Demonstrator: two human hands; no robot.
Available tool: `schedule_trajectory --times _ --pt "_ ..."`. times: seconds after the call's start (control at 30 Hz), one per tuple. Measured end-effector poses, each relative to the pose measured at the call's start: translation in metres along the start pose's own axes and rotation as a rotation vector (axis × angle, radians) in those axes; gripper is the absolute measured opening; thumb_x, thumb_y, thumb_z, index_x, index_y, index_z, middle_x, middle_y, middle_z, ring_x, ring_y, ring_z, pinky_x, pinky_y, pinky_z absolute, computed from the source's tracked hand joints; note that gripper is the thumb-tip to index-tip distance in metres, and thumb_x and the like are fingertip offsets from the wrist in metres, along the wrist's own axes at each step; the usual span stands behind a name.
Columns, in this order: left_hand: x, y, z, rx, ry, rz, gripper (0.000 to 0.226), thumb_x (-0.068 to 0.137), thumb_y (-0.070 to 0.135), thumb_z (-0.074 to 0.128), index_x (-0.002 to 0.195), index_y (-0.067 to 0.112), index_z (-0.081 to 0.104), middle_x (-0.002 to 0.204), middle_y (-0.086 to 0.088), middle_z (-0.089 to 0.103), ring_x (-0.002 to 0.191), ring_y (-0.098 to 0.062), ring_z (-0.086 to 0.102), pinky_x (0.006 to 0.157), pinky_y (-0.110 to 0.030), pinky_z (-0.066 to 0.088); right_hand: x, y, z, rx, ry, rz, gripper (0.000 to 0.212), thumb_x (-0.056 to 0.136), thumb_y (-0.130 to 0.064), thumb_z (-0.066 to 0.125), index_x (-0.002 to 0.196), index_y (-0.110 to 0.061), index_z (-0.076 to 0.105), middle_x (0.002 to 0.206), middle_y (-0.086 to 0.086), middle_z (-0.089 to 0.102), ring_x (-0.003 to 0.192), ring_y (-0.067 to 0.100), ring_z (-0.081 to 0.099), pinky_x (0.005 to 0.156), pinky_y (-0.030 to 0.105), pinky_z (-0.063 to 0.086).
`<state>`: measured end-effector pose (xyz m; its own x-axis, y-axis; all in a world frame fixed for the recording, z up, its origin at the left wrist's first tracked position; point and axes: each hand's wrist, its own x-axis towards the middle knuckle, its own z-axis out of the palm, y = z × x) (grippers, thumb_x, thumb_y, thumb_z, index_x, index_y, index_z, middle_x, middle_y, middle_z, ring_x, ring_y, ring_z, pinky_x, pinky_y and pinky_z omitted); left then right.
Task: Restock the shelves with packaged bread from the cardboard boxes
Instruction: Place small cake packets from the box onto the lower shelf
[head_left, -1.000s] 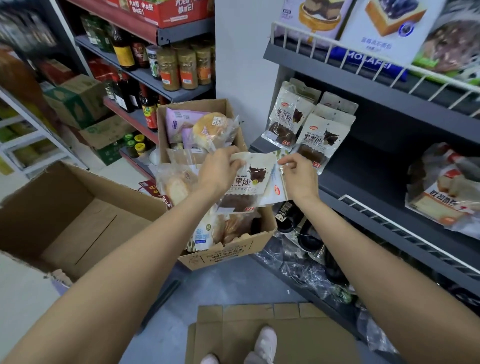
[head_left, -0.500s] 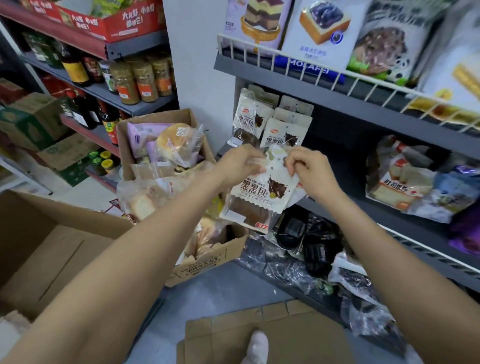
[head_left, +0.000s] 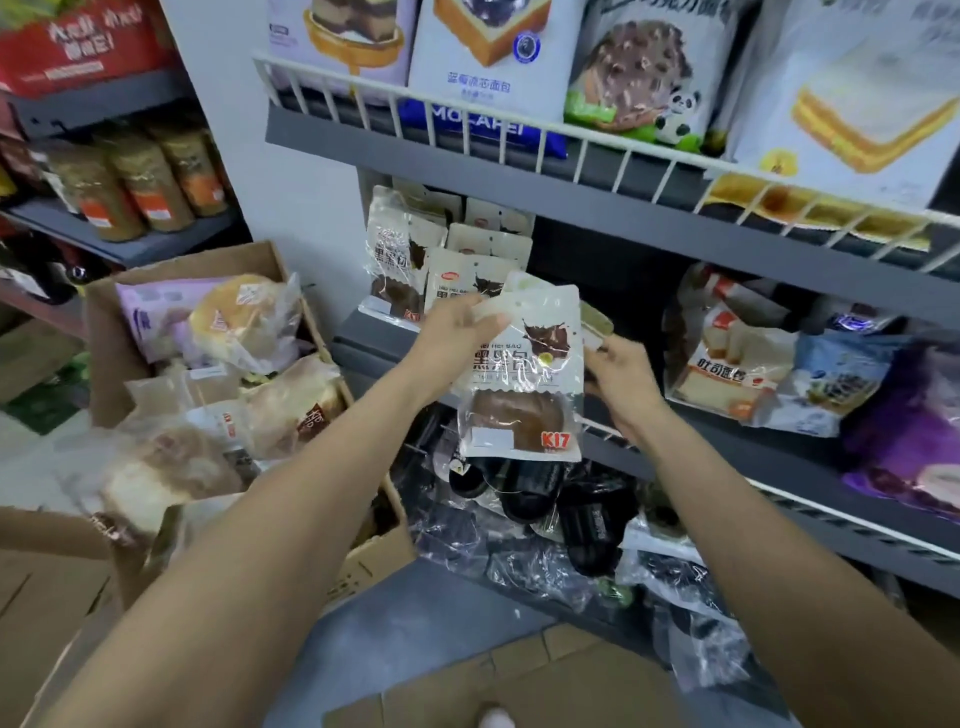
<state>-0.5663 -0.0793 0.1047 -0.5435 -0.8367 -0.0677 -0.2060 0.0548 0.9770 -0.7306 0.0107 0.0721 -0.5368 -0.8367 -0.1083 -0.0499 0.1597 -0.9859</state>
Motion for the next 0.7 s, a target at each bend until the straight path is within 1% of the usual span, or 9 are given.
schedule_trajectory --times 0.07,0.17,0.23,0.33,0.4,0.43,0.5,0.6,0.7 --pt "0.017 0.001 0.012 0.038 0.018 0.031 0.024 0.093 0.018 0.058 0.112 0.005 0.060 0.104 -0.006 0.067 0.096 -0.018 0.062 0.092 -0.035 0.048 0.028 0.003 -0.008 -0.046 0.203 -0.051 0.016 0.092 -0.019 0.060 0.086 -0.005 0.066 0.078 0.007 0.070 0.072 0.019 0.063 0.066 0.031 0.053" --pt "0.041 0.000 0.026 -0.007 0.035 0.029 0.004 0.094 0.015 0.056 0.091 0.013 0.058 0.089 -0.006 0.064 0.090 -0.025 0.061 0.085 -0.042 0.050 0.072 0.000 -0.026 -0.329 0.435 -0.037 0.035 0.096 -0.026 0.052 0.103 0.007 0.063 0.102 0.023 0.066 0.096 0.030 0.063 0.061 0.016 0.043" --pt "0.057 0.000 0.033 -0.096 0.050 0.008 0.004 0.094 0.014 0.056 0.091 0.016 0.057 0.095 -0.008 0.066 0.097 -0.028 0.063 0.089 -0.043 0.050 0.101 0.001 -0.037 -0.438 0.514 -0.052 0.043 0.098 -0.030 0.048 0.114 0.007 0.060 0.117 0.025 0.062 0.111 0.034 0.059 0.083 0.025 0.043" --pt "0.085 -0.005 0.041 -0.120 0.092 0.047 0.027 0.093 0.013 0.058 0.118 0.007 0.054 0.112 -0.008 0.063 0.104 -0.022 0.061 0.095 -0.030 0.050 0.137 0.004 -0.039 -0.313 0.489 -0.123 0.038 0.095 -0.025 0.054 0.122 0.001 0.058 0.124 0.019 0.061 0.116 0.030 0.057 0.095 0.031 0.043" --pt "0.097 -0.007 0.049 -0.146 0.142 0.059 0.025 0.092 0.011 0.059 0.115 0.007 0.051 0.101 -0.001 0.062 0.088 -0.013 0.060 0.075 -0.012 0.051 0.162 0.011 -0.039 -0.250 0.452 -0.070 0.037 0.094 -0.025 0.056 0.122 -0.002 0.059 0.122 0.016 0.062 0.112 0.028 0.059 0.090 0.029 0.046" --pt "0.103 -0.009 0.052 -0.155 0.164 0.055 0.026 0.091 0.009 0.060 0.114 0.005 0.051 0.097 -0.001 0.060 0.083 -0.012 0.058 0.066 -0.008 0.049 0.173 0.014 -0.039 -0.224 0.415 -0.043 0.036 0.092 -0.026 0.057 0.121 -0.004 0.060 0.120 0.015 0.063 0.110 0.028 0.061 0.089 0.030 0.049" --pt "0.112 -0.013 0.059 -0.118 0.173 0.078 0.028 0.091 0.004 0.059 0.116 -0.003 0.052 0.100 -0.009 0.058 0.085 -0.017 0.056 0.061 -0.010 0.047 0.192 0.024 -0.041 -0.252 0.319 0.003 0.038 0.091 -0.029 0.057 0.122 -0.007 0.060 0.123 0.015 0.062 0.110 0.028 0.061 0.093 0.036 0.051" --pt "0.117 -0.013 0.067 -0.009 0.131 0.112 0.002 0.092 0.005 0.057 0.094 0.006 0.056 0.094 -0.012 0.057 0.083 -0.020 0.055 0.060 -0.013 0.044 0.197 0.029 -0.041 -0.368 0.232 0.042 0.044 0.093 -0.029 0.052 0.132 -0.008 0.051 0.133 0.015 0.055 0.120 0.031 0.054 0.101 0.041 0.045" --pt "0.118 -0.010 0.072 0.087 0.106 0.113 0.006 0.093 0.012 0.057 0.099 0.010 0.060 0.104 -0.012 0.061 0.096 -0.023 0.059 0.074 -0.020 0.048 0.164 0.017 -0.046 -0.354 0.383 -0.196 0.049 0.095 -0.029 0.050 0.140 -0.014 0.039 0.141 0.015 0.044 0.130 0.030 0.041 0.109 0.038 0.033"
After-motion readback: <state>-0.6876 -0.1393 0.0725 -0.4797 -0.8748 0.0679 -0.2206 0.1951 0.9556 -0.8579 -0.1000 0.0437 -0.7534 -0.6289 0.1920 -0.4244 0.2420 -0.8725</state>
